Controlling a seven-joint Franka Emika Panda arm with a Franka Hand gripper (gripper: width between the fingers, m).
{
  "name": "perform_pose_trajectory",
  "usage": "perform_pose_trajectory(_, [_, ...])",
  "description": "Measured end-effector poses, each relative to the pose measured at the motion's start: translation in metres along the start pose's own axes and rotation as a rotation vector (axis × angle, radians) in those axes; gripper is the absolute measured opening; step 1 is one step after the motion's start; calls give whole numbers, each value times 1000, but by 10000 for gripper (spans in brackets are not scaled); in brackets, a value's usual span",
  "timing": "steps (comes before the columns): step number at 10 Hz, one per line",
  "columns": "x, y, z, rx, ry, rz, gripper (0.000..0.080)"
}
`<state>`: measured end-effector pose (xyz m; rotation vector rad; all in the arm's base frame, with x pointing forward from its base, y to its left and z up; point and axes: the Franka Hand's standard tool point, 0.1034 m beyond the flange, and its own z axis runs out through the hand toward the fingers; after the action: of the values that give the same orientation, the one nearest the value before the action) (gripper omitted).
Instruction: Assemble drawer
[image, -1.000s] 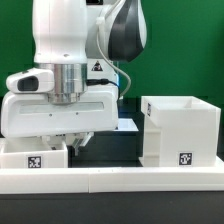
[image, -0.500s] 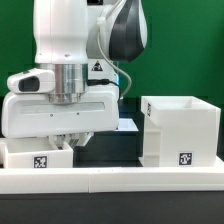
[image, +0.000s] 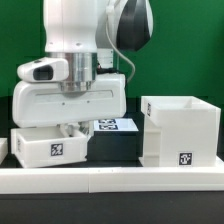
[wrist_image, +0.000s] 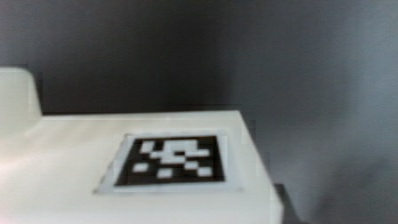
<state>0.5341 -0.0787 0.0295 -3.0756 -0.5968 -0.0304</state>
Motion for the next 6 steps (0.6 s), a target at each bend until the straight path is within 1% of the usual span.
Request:
perform_pose_trajectory(1, [-6,2,-5,15,-6,-12,41])
perform_pose_trajectory(4, [-8,4,-3,13,-11,-45,41])
perform_pose_trajectory(6, [-8,4,-3,4,-22,-258,41])
